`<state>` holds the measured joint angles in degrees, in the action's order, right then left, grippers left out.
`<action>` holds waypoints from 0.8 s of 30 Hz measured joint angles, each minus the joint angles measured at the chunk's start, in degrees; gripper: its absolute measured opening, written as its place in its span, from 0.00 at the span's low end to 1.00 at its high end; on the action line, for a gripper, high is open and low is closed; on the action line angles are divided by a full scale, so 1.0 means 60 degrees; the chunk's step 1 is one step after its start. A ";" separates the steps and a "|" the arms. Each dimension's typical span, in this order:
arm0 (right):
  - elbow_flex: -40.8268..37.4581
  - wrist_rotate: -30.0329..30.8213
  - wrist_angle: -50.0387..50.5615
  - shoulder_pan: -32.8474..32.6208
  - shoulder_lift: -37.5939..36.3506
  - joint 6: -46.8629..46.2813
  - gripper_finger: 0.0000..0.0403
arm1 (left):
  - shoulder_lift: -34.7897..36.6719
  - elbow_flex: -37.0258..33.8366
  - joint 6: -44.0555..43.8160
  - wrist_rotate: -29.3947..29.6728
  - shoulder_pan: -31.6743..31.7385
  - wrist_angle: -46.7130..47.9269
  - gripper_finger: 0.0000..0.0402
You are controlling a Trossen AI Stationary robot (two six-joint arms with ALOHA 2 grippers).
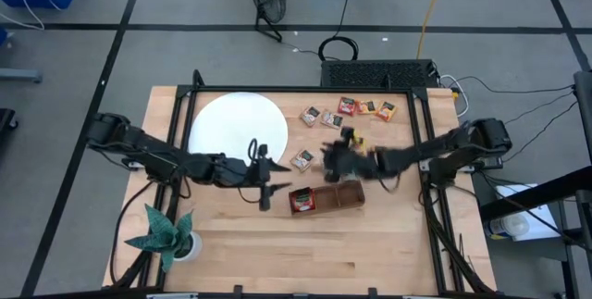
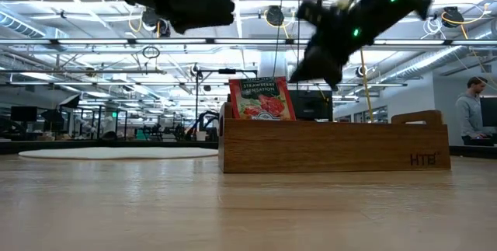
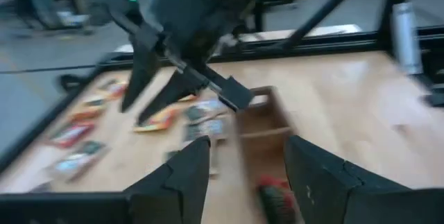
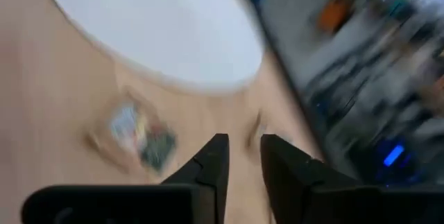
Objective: Pick & Place Tea
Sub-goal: Put the red tea bag into the left section of the wooden organizer
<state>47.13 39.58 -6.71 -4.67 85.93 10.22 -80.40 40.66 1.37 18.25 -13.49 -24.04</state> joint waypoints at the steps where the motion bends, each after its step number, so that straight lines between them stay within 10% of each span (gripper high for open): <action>1: 0.0156 -0.0792 0.0705 0.0592 -0.0039 -0.0368 0.22 | 0.0035 0.0000 0.0040 0.0201 0.0035 0.0071 0.45; 5: 0.0591 -0.3224 0.2871 0.2949 -0.0013 -0.0281 0.37 | 0.0130 -0.0008 0.0061 0.0505 0.0281 0.0205 0.44; 12: 0.0634 -0.4434 0.3547 0.5946 0.0493 0.1859 0.55 | 0.0128 -0.0007 0.0057 0.0506 0.0841 0.0508 0.48; 24: 0.0963 -0.5373 0.2676 0.7067 0.1904 0.2592 0.51 | 0.0128 -0.0011 -0.0196 0.0172 0.1781 0.0917 0.49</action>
<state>52.91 7.34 9.35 37.73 97.35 25.77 -79.64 40.60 0.20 19.28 -2.80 -18.54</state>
